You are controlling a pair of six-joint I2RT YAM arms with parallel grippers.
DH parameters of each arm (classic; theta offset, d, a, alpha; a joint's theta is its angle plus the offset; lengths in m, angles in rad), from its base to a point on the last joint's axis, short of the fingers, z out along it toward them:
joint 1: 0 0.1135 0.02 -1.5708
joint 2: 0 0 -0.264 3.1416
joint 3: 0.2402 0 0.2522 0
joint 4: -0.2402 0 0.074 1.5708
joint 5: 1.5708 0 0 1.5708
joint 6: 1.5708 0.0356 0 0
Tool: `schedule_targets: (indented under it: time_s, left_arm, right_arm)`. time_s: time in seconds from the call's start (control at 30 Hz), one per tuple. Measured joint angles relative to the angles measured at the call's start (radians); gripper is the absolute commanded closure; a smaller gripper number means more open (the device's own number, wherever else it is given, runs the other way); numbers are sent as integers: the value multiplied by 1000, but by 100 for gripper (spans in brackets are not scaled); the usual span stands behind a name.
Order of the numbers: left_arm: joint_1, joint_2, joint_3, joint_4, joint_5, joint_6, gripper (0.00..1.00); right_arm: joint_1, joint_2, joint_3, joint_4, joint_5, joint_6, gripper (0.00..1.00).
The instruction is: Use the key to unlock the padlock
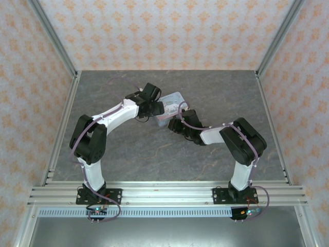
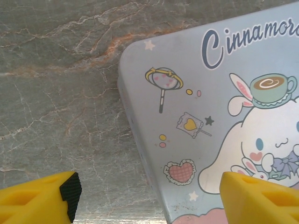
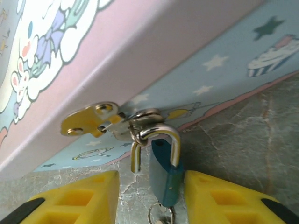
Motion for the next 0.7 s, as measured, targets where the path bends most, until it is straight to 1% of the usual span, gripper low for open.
schedule_targets:
  time_s: [0.07, 0.27, 0.3, 0.47, 0.7]
  left_arm:
    - [0, 1, 2, 1, 0, 0, 22]
    - [0, 13, 2, 0, 1, 0, 22]
    - [0, 15, 2, 0, 0, 0, 22]
    - [-3, 17, -8, -1, -8, 5, 22]
    - [-43, 55, 14, -7, -102, 8, 22]
  right_arm:
    - [4, 4, 3, -3, 13, 0, 70]
    - [8, 12, 2, -5, 40, 23, 98]
    - [9, 11, 2, -2, 46, 26, 100]
    - [11, -1, -24, 18, 64, 50, 100]
    - [-6, -18, -82, 92, 69, 125, 100]
